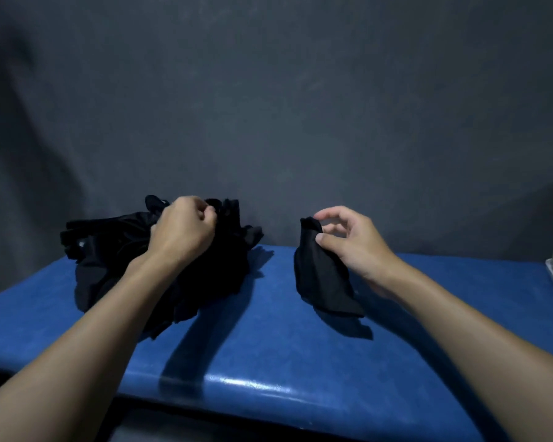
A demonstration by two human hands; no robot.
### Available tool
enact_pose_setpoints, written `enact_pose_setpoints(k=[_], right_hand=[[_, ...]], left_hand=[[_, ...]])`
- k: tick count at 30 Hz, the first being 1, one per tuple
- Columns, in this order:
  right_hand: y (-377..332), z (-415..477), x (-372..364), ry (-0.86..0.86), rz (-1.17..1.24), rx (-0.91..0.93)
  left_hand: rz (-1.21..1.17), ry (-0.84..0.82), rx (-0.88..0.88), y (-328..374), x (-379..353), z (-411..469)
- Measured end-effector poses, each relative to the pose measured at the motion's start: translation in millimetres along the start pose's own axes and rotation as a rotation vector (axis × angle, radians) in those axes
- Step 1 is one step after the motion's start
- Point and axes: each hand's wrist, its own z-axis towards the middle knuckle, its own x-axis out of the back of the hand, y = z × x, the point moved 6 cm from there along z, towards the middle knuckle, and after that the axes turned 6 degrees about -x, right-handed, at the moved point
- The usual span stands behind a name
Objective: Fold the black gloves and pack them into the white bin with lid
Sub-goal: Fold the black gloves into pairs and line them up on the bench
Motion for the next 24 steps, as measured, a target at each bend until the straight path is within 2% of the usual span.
enact_pose_setpoints(k=[5,9,11,17,19,24], right_hand=[[8,11,10,-0.021,-0.125,-0.008],[10,4,24,-0.049,-0.124,-0.027],[10,-2,31,-0.068,-0.11,-0.025],[7,-11,52,-0.107,-0.092,0.024],[10,-14,55,-0.123,-0.087,0.023],[19,-21,70,-0.081,-0.081,-0.056]], left_hand=[[-0.046,-0.094,-0.186,35,-26,4],[0.006,-0.138,-0.377,67,-50,1],[-0.08,-0.199,-0.442,82,-63,-1],[-0.545,-0.616,-0.378,113,-110,-24],[-0.644,-0.63,-0.353,117,-117,-28],[-0.772,-0.506,-0.284,121,-125,-29]])
